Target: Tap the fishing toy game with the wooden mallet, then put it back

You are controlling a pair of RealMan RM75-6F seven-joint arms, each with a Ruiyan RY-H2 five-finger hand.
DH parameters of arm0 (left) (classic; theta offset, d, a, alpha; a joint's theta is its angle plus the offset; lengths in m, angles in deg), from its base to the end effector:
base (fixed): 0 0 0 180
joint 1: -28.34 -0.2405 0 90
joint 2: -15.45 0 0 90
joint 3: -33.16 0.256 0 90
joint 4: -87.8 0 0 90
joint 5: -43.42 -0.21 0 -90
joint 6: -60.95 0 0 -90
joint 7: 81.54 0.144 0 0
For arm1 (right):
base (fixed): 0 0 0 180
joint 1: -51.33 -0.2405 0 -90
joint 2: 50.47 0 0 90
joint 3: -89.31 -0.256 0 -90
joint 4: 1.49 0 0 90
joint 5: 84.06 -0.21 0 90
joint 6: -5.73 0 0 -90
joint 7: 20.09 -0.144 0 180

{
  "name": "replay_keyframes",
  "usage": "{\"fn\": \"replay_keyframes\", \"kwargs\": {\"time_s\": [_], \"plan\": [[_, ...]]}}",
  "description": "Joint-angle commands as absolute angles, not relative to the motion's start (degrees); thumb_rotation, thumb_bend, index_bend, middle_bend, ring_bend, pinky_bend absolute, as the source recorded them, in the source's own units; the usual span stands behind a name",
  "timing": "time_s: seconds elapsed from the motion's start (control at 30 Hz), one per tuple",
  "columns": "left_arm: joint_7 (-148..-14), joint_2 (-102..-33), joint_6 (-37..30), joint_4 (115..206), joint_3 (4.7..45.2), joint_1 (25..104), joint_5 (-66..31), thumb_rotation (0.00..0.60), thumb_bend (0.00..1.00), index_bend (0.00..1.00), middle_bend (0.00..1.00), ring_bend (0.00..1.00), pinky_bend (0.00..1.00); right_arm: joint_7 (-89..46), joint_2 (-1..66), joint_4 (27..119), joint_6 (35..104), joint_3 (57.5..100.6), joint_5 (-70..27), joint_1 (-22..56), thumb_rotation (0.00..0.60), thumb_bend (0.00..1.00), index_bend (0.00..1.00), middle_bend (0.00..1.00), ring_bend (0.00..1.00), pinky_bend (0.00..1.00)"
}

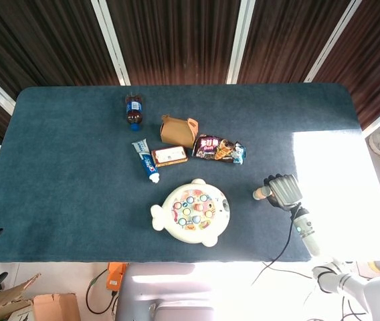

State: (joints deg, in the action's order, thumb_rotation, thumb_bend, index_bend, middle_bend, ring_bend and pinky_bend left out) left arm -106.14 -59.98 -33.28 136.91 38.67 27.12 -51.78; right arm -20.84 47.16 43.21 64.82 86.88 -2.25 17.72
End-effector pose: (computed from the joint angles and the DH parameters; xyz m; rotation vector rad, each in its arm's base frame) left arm -0.4105 0.1184 0.1686 -1.5591 -0.8308 -0.8239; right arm -0.2960 -0.3530 -0.0022 1.7929 -0.7270 0.7108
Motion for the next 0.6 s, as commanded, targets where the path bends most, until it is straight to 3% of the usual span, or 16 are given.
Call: {"fn": "replay_keyframes", "kwargs": {"time_s": [0.03, 0.6], "plan": [[-106.16, -59.95, -33.21, 136.95, 38.66, 27.10, -51.72, 0.600, 0.14, 0.00, 0.00, 0.00, 0.07, -20.77, 47.18, 43.24, 64.68, 86.72, -2.19, 17.72, 0.600, 0.49, 0.63, 0.48, 0.44, 0.62], [-106.76, -59.90, -32.99, 136.64, 38.51, 27.00, -51.36, 0.600, 0.14, 0.00, 0.00, 0.00, 0.07, -20.66, 47.21, 43.46, 63.66, 86.09, -1.87, 17.85, 0.600, 0.43, 0.50, 0.41, 0.39, 0.60]]}}
